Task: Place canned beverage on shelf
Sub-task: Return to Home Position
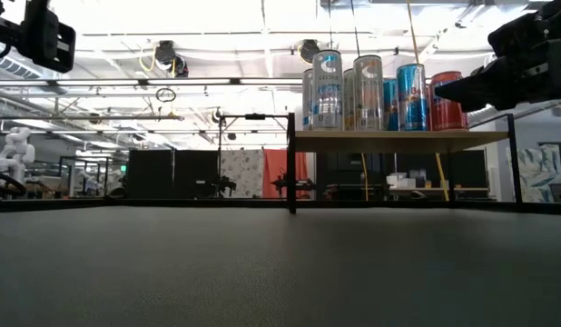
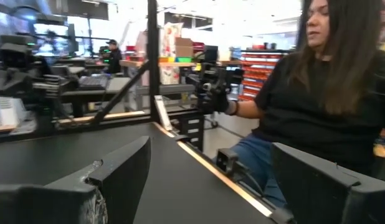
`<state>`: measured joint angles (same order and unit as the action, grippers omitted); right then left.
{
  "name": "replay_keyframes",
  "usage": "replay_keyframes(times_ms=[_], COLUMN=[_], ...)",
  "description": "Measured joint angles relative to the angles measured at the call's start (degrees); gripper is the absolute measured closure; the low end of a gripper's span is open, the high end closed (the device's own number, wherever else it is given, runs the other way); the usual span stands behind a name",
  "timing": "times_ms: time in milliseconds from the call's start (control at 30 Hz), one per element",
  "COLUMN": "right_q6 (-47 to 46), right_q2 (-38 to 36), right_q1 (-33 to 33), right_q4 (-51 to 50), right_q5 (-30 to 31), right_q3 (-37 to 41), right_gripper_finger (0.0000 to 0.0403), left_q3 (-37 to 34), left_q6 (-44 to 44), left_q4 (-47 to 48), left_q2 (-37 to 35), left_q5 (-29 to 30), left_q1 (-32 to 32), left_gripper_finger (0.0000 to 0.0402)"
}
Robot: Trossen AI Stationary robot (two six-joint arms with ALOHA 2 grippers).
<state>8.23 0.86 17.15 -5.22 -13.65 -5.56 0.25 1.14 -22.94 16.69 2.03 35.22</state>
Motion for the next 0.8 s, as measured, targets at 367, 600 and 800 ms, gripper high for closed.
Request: replay_keyframes(times_ms=[367,600,800], right_q6=[-0.2,0.0,0.0], right_q2=[0.0,0.0,0.0], right_q1=[0.0,0.0,0.0], right_q4=[-1.6,-1.9,-1.4], right_q5=[0.2,0.2,0.2], right_q3=[-0.1,-0.1,-0.1], right_gripper_finger=[0.0403,0.0403,0.0403], left_q3=[0.0,0.0,0.0], left_q6=[0.0,0.0,0.0], left_q4=[0.8,3.0,3.0], left_q2=[0.0,0.0,0.0], left_q5=[-3.0,-0.4,0.0], left_q1=[0.0,0.0,0.0], left_gripper_finger=[0.0068,0.0068,0.0068])
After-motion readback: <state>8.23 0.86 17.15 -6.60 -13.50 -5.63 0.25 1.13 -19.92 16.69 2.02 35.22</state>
